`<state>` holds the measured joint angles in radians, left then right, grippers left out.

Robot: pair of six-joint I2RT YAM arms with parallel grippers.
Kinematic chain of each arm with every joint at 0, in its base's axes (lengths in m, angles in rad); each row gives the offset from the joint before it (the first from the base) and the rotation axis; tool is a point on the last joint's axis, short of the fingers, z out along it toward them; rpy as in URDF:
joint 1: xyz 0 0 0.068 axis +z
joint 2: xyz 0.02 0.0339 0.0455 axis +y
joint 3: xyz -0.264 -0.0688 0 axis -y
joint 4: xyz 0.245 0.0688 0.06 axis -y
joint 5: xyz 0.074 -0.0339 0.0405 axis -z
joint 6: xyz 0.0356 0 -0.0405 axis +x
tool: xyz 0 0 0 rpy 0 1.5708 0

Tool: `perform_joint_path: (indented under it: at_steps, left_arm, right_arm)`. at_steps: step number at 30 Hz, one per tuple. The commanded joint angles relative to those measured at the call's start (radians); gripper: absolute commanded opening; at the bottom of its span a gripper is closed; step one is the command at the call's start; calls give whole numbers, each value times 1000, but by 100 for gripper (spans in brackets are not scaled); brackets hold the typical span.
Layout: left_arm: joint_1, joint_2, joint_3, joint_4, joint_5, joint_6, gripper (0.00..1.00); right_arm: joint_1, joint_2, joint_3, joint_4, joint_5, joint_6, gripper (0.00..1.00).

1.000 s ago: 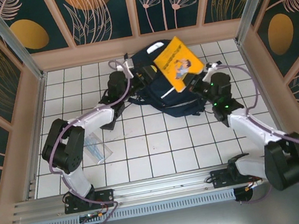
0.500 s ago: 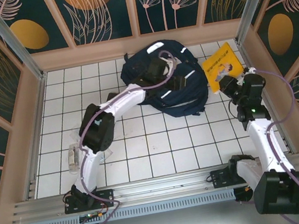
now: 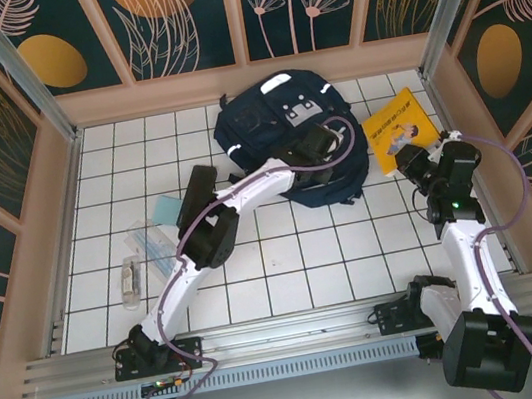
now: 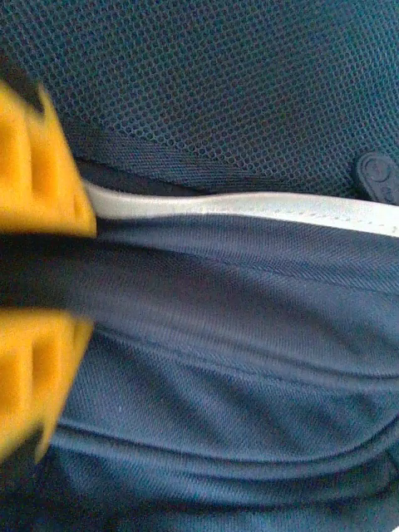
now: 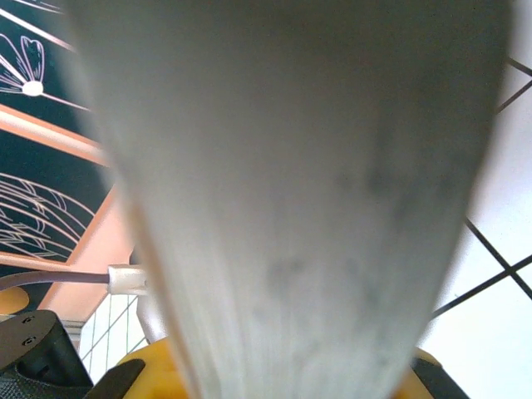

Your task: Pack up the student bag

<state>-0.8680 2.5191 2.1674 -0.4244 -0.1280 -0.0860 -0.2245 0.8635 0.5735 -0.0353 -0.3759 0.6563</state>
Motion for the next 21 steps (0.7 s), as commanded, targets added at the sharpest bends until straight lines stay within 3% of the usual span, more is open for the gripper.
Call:
perform_joint_path:
  at_steps: [1,6,13,18,21]
  left_arm:
    - [19,24,1,-103,3,1,0]
    - [58,-162,-84,2,238,-136,0]
    - [201,-344,-217,229,545,-394,0]
    - [234,-350,-160,275,647,-474,0]
    - [247,-337,-113,302,694,-520,0]
  right_arm:
    - [-11,-36,9,83,-30,-11,0]
    - [-15,-57,-9,53,10,-15,0]
    - [-21,-98,-22,42,63,-12,0]
    - [-18,-76,-84,147,-71,67,0]
    - [5,-55,-169,332,-189,178,0]
